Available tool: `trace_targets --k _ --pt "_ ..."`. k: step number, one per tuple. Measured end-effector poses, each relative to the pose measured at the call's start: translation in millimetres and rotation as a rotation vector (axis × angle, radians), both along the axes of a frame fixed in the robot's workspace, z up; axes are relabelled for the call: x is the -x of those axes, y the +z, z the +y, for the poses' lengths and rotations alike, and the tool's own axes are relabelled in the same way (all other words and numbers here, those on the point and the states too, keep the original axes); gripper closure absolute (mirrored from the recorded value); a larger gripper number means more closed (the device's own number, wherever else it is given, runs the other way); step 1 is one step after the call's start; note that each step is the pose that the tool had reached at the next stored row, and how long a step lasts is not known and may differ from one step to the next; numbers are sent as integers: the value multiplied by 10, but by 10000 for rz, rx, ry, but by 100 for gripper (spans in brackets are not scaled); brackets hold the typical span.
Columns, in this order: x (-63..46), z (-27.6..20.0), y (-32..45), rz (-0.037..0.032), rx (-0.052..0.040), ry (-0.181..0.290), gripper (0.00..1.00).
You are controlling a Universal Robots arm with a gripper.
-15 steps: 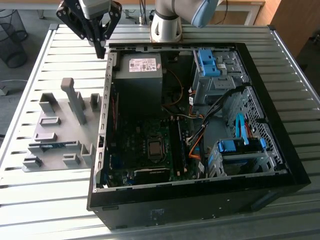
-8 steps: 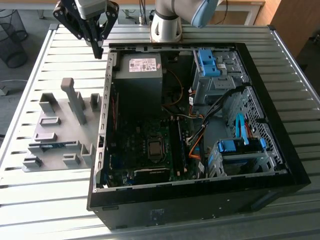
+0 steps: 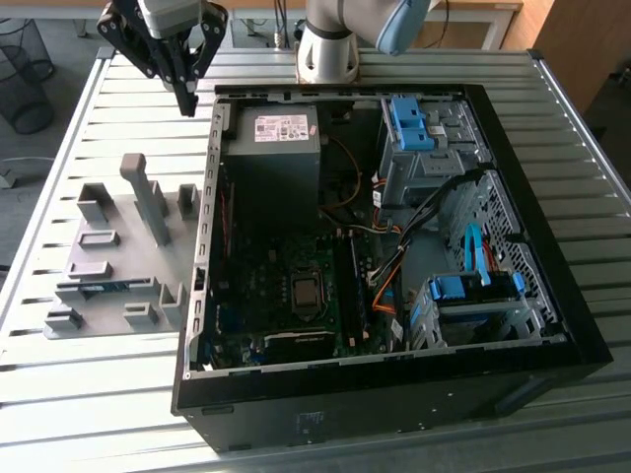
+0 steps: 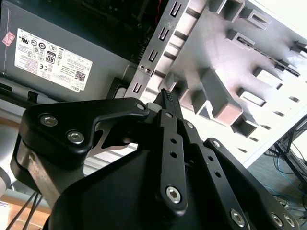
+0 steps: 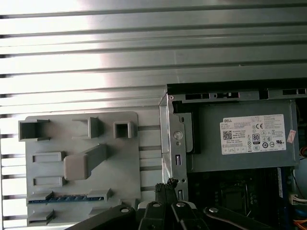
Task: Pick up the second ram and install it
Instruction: 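Reach for the second ram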
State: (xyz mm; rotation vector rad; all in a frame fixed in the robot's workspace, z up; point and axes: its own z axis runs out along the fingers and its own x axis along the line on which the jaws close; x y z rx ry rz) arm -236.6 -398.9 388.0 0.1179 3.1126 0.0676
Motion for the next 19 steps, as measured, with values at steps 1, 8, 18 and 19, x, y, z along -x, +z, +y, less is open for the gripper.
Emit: trace_targets --k 1,8,18,19 --pt "8 0 0 0 0 0 90" --pt "61 0 -3 0 0 -1 90" --pt "135 0 -7 0 0 0 90" --pt "142 0 -7 0 1 0 90"
